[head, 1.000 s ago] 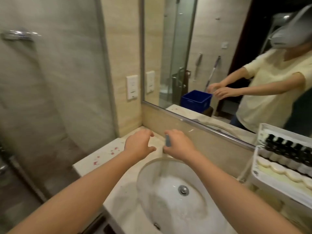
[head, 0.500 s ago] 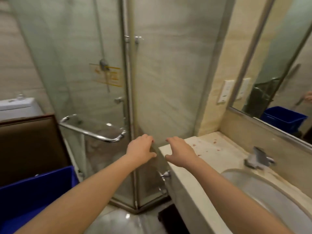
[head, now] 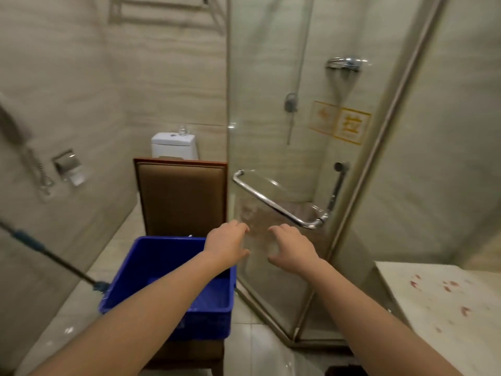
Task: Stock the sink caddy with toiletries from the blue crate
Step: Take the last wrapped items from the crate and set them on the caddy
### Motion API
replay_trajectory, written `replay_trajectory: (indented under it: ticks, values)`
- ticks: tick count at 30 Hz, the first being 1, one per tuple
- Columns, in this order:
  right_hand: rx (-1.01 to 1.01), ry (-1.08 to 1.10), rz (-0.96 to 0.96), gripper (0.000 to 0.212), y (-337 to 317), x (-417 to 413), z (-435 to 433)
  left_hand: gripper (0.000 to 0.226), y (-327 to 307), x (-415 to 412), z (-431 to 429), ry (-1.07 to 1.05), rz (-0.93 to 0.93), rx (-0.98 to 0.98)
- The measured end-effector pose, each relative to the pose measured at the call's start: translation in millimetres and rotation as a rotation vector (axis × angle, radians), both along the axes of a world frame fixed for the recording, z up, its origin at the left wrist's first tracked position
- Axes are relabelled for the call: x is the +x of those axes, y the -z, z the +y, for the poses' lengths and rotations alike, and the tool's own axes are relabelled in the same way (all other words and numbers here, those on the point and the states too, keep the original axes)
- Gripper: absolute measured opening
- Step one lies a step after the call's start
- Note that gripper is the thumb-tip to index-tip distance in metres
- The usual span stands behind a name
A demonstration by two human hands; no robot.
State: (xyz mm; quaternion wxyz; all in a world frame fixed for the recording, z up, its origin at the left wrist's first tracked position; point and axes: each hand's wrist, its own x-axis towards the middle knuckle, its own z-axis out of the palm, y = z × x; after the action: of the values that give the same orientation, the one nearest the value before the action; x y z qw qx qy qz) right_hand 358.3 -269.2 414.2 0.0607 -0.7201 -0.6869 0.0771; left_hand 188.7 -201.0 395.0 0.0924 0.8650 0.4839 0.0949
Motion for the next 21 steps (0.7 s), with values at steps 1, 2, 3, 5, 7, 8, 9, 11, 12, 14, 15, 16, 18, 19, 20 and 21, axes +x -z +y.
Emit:
replay_trajectory:
  ticks: [1,2,3,5,7,8,9,11,12,14,15,16,18,19,20,21]
  values:
    - [0.000,-0.020,0.007,0.065,1.8,-10.5,7.6,0.057,2.9,-13.2,3.1,-0.027,0.011,-0.008]
    - [-0.006,-0.053,0.012,0.064,4.3,-23.7,17.7,0.057,6.7,-29.0,7.4,-0.064,0.019,-0.016]
    - [-0.014,-0.090,0.011,0.064,7.4,-37.0,28.4,0.057,10.4,-45.0,11.4,-0.102,0.025,-0.024]
    - [-0.039,-0.163,-0.002,0.062,14.0,-60.2,48.2,0.059,17.4,-72.0,17.8,-0.174,0.031,-0.037]
    - [-0.068,-0.236,-0.016,0.058,22.3,-83.0,68.4,0.059,25.5,-97.2,24.2,-0.242,0.035,-0.058]
    - [-0.081,-0.271,-0.023,0.056,26.9,-93.7,78.4,0.060,29.7,-108.7,27.5,-0.270,0.041,-0.071]
    - [-0.093,-0.303,-0.028,0.056,31.5,-103.5,88.1,0.060,33.7,-119.2,30.9,-0.297,0.048,-0.083]
    - [-0.110,-0.367,-0.039,0.059,42.2,-123.3,109.0,0.060,42.5,-139.8,39.8,-0.355,0.053,-0.101]
    - [-0.116,-0.400,-0.049,0.061,48.3,-132.7,119.7,0.060,47.1,-149.4,45.0,-0.385,0.054,-0.109]
    - [-0.128,-0.459,-0.061,0.065,60.7,-150.1,141.6,0.060,56.9,-166.5,56.0,-0.443,0.058,-0.127]
    - [-0.136,-0.484,-0.060,0.066,67.1,-158.2,153.1,0.060,62.2,-174.5,62.1,-0.470,0.057,-0.141]
    - [-0.144,-0.507,-0.057,0.066,73.7,-165.4,164.2,0.060,67.6,-181.7,68.4,-0.494,0.057,-0.158]
    - [-0.167,-0.552,-0.053,0.066,88.1,-179.3,185.6,0.060,79.7,-195.5,81.2,-0.538,0.057,-0.201]
    - [-0.186,-0.572,-0.048,0.065,95.9,-185.7,195.3,0.060,86.8,-201.8,87.3,-0.559,0.058,-0.224]
    - [-0.207,-0.587,-0.046,0.064,104.6,-191.3,204.7,0.060,94.7,-207.4,93.7,-0.575,0.062,-0.247]
    - [-0.228,-0.601,-0.051,0.063,113.8,-196.1,213.5,0.059,103.2,-212.3,99.4,-0.589,0.070,-0.270]
